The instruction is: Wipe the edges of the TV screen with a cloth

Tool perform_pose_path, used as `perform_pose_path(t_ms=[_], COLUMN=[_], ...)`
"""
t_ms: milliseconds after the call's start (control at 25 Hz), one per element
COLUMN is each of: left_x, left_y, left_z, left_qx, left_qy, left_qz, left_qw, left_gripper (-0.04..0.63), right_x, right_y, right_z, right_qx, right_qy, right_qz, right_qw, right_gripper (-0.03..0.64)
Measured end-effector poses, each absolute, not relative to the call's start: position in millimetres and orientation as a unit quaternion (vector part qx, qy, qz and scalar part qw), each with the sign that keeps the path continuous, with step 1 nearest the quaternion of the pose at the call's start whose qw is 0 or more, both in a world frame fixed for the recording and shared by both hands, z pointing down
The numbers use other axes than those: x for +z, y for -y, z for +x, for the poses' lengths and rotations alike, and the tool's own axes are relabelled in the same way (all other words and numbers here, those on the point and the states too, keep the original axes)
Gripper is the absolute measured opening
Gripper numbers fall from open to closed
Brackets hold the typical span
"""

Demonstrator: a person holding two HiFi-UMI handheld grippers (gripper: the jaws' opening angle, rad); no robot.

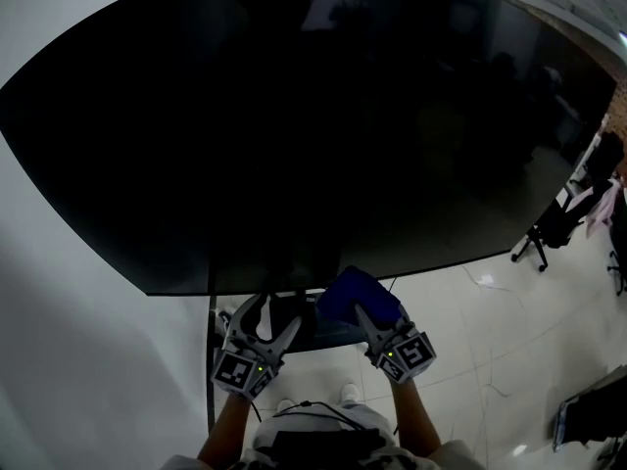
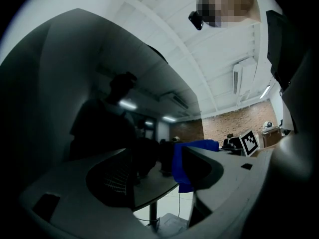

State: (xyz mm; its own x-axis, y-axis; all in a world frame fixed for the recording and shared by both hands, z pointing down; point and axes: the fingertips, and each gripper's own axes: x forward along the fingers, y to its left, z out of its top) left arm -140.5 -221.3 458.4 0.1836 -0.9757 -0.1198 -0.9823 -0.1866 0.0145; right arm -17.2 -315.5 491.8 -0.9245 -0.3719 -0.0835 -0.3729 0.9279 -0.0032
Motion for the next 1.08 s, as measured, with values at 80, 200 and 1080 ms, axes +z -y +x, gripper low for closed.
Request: perform_pose_path(t_ms=[80, 200, 1080], left_x=[453, 456, 455], left_y=[220, 215, 202], left_z=[-133, -133, -167], left_qx=[0.052, 0.047, 0.039], left_qy=[-0.642, -0.657, -0.724], left_qz=[-0.764, -0.752, -0.687], left_qw=[0.027, 0.026, 0.044], left_gripper=[0.298, 0.296, 0.296], right_x=[485, 482, 475], right_y=[307, 306, 326], right_z=[-35, -45, -32], right_qx=[0.007, 0.004, -0.013], right_qy=[-0.983, -0.983, -0.960], right_qz=[-0.184, -0.184, -0.275], right_qw=[0.010, 0.003, 0.048], right_gripper=[0.081, 0.081, 0.081])
